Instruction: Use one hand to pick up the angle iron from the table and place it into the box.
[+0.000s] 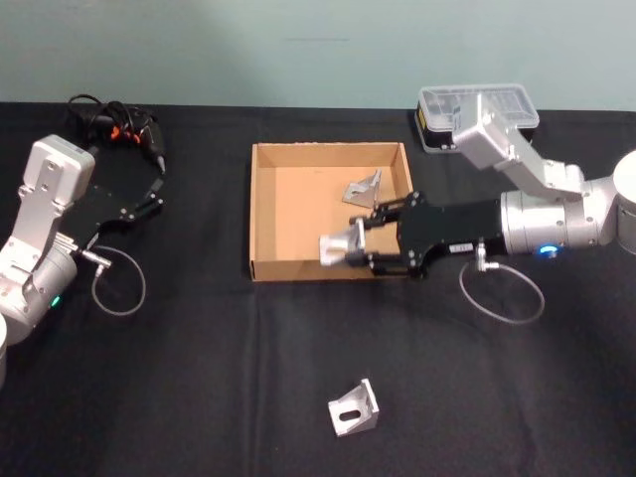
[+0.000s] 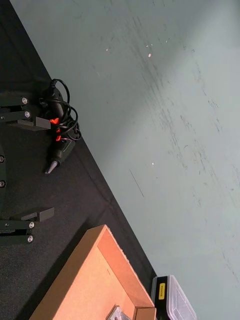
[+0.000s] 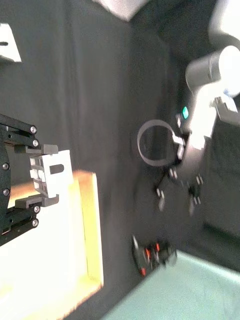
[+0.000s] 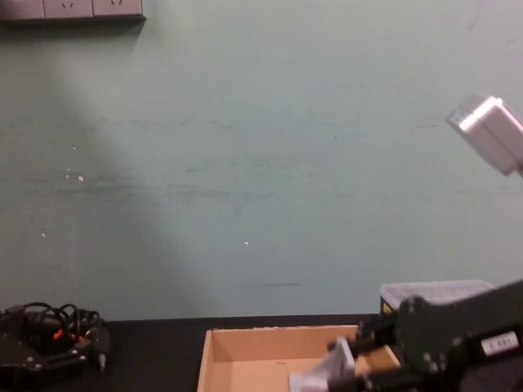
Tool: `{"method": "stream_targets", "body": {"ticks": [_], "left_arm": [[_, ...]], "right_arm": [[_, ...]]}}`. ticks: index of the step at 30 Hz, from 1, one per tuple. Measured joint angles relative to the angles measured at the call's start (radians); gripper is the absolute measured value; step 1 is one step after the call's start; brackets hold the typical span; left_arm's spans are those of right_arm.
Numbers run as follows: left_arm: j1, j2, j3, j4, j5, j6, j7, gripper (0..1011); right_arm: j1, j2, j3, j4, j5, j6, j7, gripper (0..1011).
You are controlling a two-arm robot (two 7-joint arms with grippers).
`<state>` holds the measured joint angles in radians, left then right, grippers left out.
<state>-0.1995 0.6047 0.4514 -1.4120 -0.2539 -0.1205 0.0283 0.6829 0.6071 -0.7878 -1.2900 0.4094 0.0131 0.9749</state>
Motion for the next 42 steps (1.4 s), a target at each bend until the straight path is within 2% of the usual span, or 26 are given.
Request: {"method": "stream_targets", "body": {"ticks": [5, 8, 16, 24, 39, 42], "left_arm": [[0.0, 0.0, 0.0, 0.0, 0.0, 0.0, 0.0, 1000], [0.0, 0.0, 0.0, 0.0, 0.0, 0.0, 0.0, 1000], [0.0, 0.0, 0.0, 0.0, 0.0, 0.0, 0.0, 1000], [0.0, 0.0, 0.0, 0.0, 0.0, 0.0, 0.0, 1000], [0.0, 0.0, 0.0, 0.0, 0.0, 0.0, 0.0, 1000], [0.0, 0.0, 0.0, 0.0, 0.0, 0.0, 0.0, 1000]], "right_arm": [[-0.002, -0.013, 0.03, 0.01, -0.009, 0.005, -0.082, 474], [-0.008, -0.032, 0.048, 0.033, -0.034, 0.011, -0.151, 474], [-0.011, -0.072, 0.054, 0.09, -0.101, 0.022, -0.235, 474], [-0.008, -0.095, 0.04, 0.142, -0.163, 0.023, -0.255, 474], [-0.021, -0.099, 0.059, 0.15, -0.203, 0.03, -0.246, 476], [-0.023, -0.101, 0.066, 0.15, -0.207, 0.029, -0.242, 548]]}}
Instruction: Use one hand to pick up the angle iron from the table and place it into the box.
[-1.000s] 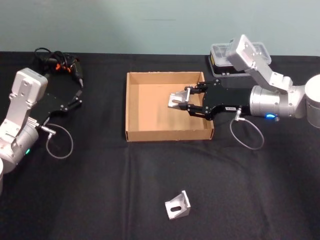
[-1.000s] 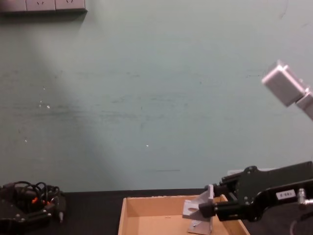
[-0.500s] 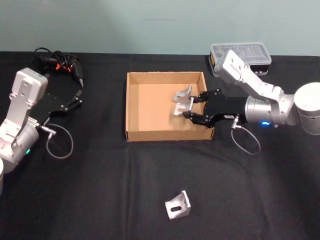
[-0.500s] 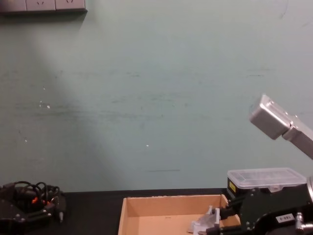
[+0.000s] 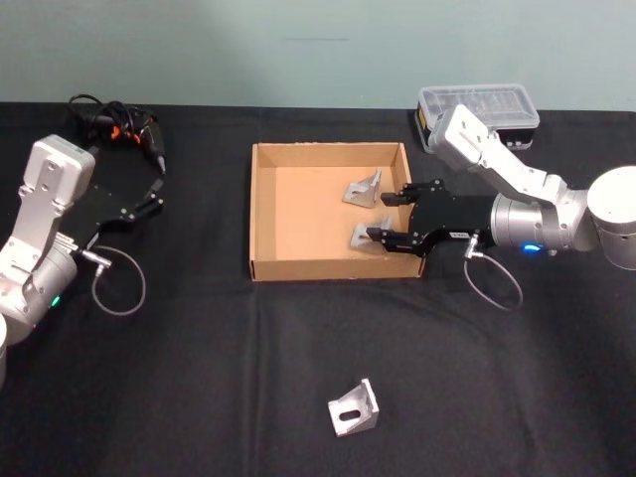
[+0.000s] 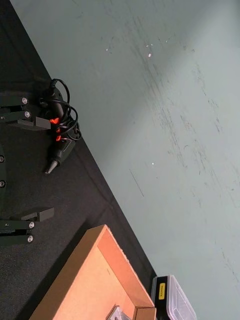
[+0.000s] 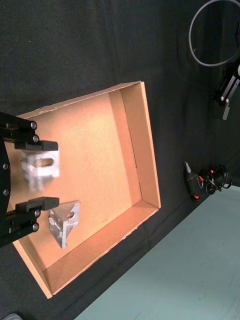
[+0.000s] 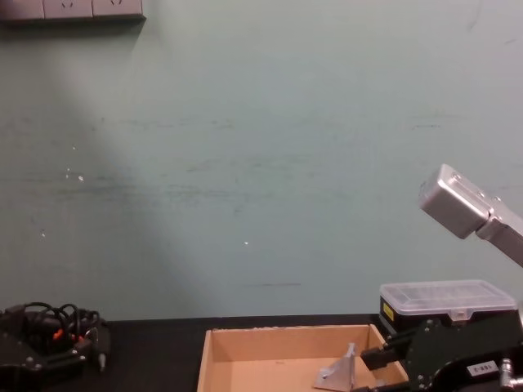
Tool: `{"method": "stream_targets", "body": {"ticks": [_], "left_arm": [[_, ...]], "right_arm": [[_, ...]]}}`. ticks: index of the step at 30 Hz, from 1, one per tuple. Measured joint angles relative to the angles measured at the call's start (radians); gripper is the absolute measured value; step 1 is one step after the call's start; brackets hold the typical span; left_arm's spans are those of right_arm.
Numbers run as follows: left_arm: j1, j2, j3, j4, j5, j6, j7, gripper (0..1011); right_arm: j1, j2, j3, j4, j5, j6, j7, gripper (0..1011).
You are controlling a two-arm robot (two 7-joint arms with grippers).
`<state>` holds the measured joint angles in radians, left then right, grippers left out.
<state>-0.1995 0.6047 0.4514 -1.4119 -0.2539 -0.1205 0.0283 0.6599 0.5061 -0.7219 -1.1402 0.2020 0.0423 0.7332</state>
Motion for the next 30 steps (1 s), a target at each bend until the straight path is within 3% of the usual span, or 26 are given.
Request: {"method": "stream_targets", "body": {"ticks": [4, 6, 15, 27, 30], "left_arm": [[0.0, 0.0, 0.0, 0.0, 0.0, 0.0, 0.0, 1000], [0.0, 0.0, 0.0, 0.0, 0.0, 0.0, 0.0, 1000], [0.0, 0.0, 0.0, 0.0, 0.0, 0.0, 0.0, 1000], [0.0, 0.0, 0.0, 0.0, 0.0, 0.0, 0.0, 1000], [0.0, 0.0, 0.0, 0.0, 0.0, 0.0, 0.0, 1000]], "right_arm": [[-0.002, -0.003, 0.008, 0.0, -0.008, 0.0, 0.003, 705], [-0.003, -0.005, 0.011, 0.0, -0.011, 0.0, 0.005, 724], [-0.018, -0.01, 0.042, -0.012, -0.019, -0.008, 0.005, 983], [-0.071, 0.005, 0.117, -0.092, 0.022, -0.007, -0.045, 1002], [-0.097, 0.015, 0.146, -0.137, 0.051, -0.005, -0.054, 1002]]}}
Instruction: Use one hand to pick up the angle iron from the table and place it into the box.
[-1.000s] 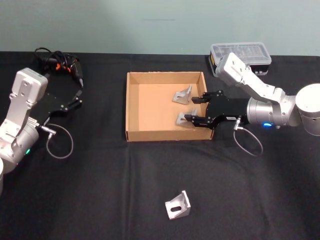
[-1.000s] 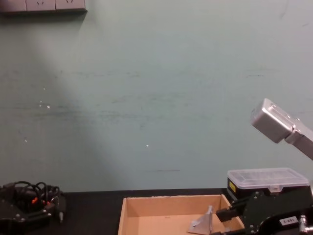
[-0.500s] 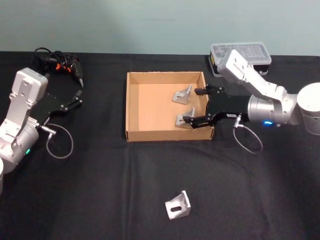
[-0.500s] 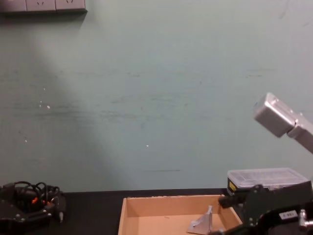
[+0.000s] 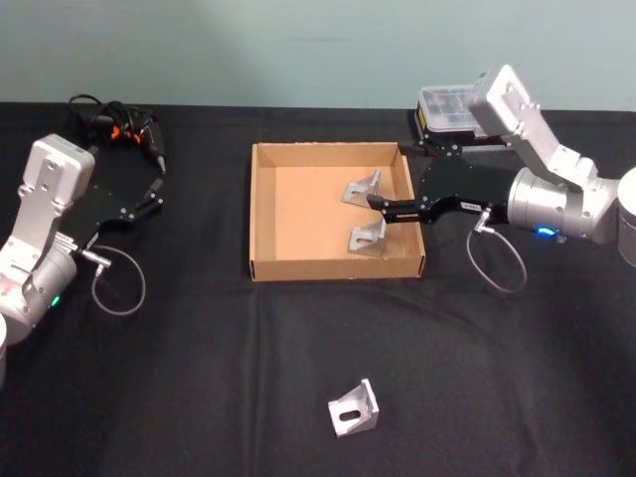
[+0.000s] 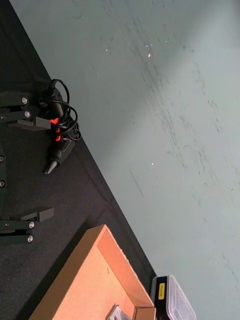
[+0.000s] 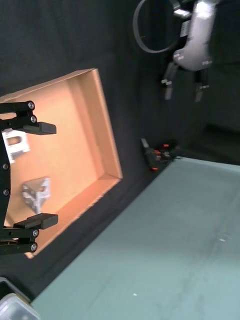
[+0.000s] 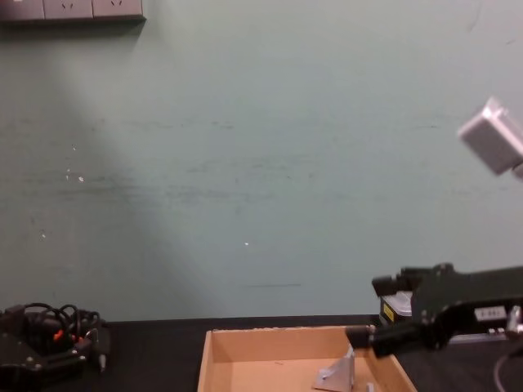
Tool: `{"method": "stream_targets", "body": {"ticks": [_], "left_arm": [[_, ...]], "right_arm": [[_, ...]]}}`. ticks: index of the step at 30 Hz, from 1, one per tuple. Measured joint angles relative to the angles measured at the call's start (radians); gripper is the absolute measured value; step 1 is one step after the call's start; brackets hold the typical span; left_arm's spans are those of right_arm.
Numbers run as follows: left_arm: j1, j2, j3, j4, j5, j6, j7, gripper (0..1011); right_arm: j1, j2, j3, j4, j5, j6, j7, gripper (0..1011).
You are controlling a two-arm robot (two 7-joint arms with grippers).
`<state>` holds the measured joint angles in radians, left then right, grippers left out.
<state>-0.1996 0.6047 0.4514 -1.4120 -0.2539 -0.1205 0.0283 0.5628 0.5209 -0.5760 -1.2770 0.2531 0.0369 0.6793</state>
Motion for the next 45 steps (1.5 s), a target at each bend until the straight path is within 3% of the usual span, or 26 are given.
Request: {"method": "stream_targets", "body": {"ticks": [6, 12, 23, 34, 45], "left_arm": [[0.0, 0.0, 0.0, 0.0, 0.0, 0.0, 0.0, 1000], [0.0, 0.0, 0.0, 0.0, 0.0, 0.0, 0.0, 1000], [0.0, 0.0, 0.0, 0.0, 0.0, 0.0, 0.0, 1000], [0.0, 0.0, 0.0, 0.0, 0.0, 0.0, 0.0, 1000], [0.0, 0.0, 0.0, 0.0, 0.0, 0.0, 0.0, 1000]], "right_arm": [[-0.03, 0.031, 0.031, -0.075, 0.059, -0.002, 0.032, 1002], [-0.052, 0.084, 0.044, -0.156, 0.143, 0.003, 0.118, 1002], [-0.074, 0.177, 0.007, -0.258, 0.227, 0.006, 0.27, 1002], [-0.084, 0.216, -0.057, -0.276, 0.245, 0.004, 0.35, 1002], [-0.069, 0.238, -0.138, -0.273, 0.217, 0.006, 0.403, 1002]]}}
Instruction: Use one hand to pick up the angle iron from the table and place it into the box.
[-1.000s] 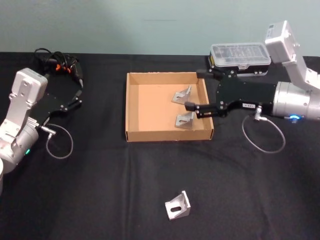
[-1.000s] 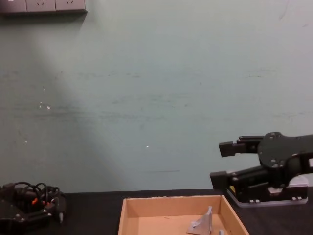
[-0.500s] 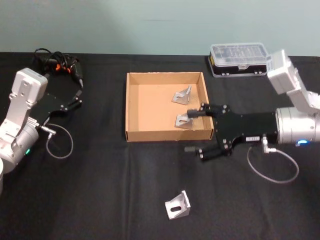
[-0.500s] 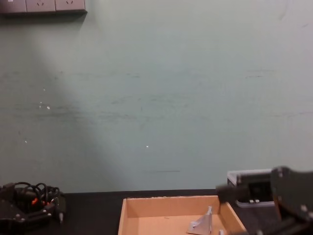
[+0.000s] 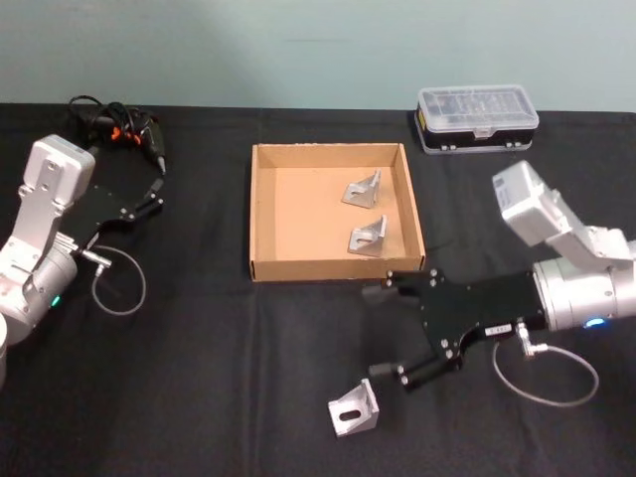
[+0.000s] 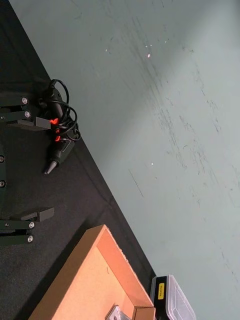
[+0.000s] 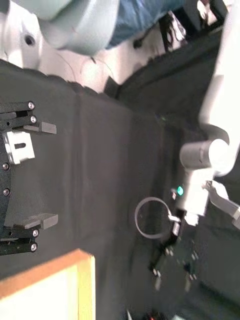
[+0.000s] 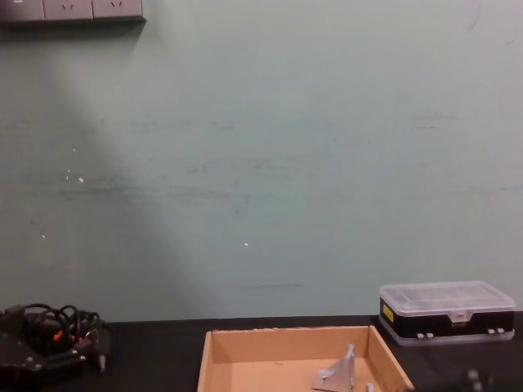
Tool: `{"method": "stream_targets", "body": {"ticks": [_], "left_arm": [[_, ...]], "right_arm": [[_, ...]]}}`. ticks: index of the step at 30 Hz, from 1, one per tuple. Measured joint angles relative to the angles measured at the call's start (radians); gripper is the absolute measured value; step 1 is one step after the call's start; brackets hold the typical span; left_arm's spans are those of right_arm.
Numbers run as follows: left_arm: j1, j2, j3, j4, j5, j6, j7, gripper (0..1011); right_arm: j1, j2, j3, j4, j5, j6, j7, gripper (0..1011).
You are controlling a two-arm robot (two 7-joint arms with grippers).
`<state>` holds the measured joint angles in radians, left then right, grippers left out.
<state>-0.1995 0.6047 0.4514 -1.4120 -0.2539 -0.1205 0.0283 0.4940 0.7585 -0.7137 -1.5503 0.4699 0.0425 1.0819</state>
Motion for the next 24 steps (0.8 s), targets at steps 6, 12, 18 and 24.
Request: {"method": "stream_targets", "body": {"ticks": [6, 12, 18, 24], "left_arm": [[0.0, 0.0, 0.0, 0.0, 0.0, 0.0, 0.0, 1000], [0.0, 0.0, 0.0, 0.0, 0.0, 0.0, 0.0, 1000], [0.0, 0.0, 0.0, 0.0, 0.0, 0.0, 0.0, 1000], [0.0, 0.0, 0.0, 0.0, 0.0, 0.0, 0.0, 1000]], "right_arm": [[0.012, 0.007, -0.052, 0.006, -0.028, 0.003, 0.026, 1002], [0.023, 0.011, -0.082, 0.016, -0.047, 0.003, 0.033, 1002], [0.038, 0.011, -0.11, 0.027, -0.066, 0.0, 0.032, 1002], [0.049, 0.006, -0.135, 0.039, -0.077, -0.002, 0.022, 1002]]}}
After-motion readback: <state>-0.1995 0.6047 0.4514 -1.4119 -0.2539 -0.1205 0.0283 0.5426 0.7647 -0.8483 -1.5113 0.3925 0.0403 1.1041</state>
